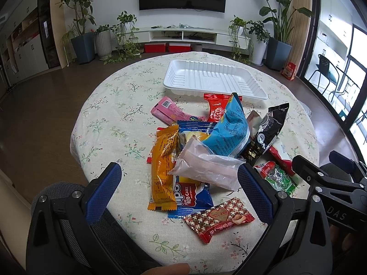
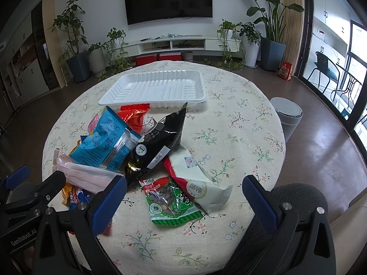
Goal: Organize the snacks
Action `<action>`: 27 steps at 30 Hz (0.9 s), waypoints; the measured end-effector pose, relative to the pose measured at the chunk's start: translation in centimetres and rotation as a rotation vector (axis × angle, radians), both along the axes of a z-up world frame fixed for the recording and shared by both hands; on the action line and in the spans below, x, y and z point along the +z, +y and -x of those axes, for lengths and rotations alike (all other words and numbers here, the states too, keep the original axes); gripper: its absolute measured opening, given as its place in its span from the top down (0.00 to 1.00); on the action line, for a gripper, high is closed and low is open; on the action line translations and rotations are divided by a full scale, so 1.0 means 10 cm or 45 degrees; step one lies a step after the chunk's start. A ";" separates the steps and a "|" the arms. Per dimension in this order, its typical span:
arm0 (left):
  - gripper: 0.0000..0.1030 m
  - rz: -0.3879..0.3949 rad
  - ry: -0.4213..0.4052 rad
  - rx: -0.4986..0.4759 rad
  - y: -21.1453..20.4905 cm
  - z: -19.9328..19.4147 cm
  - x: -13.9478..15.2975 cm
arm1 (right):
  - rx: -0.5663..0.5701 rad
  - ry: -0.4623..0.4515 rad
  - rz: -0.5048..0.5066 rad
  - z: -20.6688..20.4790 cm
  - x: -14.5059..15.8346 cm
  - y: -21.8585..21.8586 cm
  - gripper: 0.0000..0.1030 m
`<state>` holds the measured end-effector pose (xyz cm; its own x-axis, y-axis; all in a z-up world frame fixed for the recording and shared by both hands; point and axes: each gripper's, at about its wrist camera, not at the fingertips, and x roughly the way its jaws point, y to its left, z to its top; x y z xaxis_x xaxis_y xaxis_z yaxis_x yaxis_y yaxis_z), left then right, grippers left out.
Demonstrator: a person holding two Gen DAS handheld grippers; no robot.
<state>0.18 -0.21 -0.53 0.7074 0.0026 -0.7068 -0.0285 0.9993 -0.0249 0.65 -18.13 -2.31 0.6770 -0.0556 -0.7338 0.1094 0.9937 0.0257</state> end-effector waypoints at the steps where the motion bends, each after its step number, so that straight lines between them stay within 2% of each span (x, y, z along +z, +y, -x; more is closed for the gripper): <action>1: 0.00 0.001 0.000 0.000 0.00 0.00 0.00 | 0.000 0.000 0.001 0.00 0.00 0.00 0.00; 16: 0.00 -0.010 -0.001 0.001 0.01 0.02 -0.04 | 0.000 0.005 -0.003 0.00 -0.03 0.01 0.00; 20: 0.00 -0.026 -0.056 -0.015 0.11 0.07 -0.02 | 0.002 0.010 0.008 0.01 -0.05 0.03 0.00; 22: 0.00 0.032 -0.076 -0.030 0.26 0.07 0.02 | 0.013 0.004 0.011 0.02 -0.05 0.01 0.00; 24: 0.00 0.161 -0.109 -0.062 0.53 0.09 0.11 | 0.036 -0.022 -0.001 0.06 0.00 -0.02 0.00; 26: 0.00 0.181 -0.138 -0.099 0.69 0.10 0.17 | 0.060 -0.041 -0.028 0.09 0.08 -0.10 0.00; 27: 0.00 0.147 -0.153 -0.111 0.73 0.13 0.19 | 0.069 -0.051 -0.038 0.10 0.11 -0.14 0.00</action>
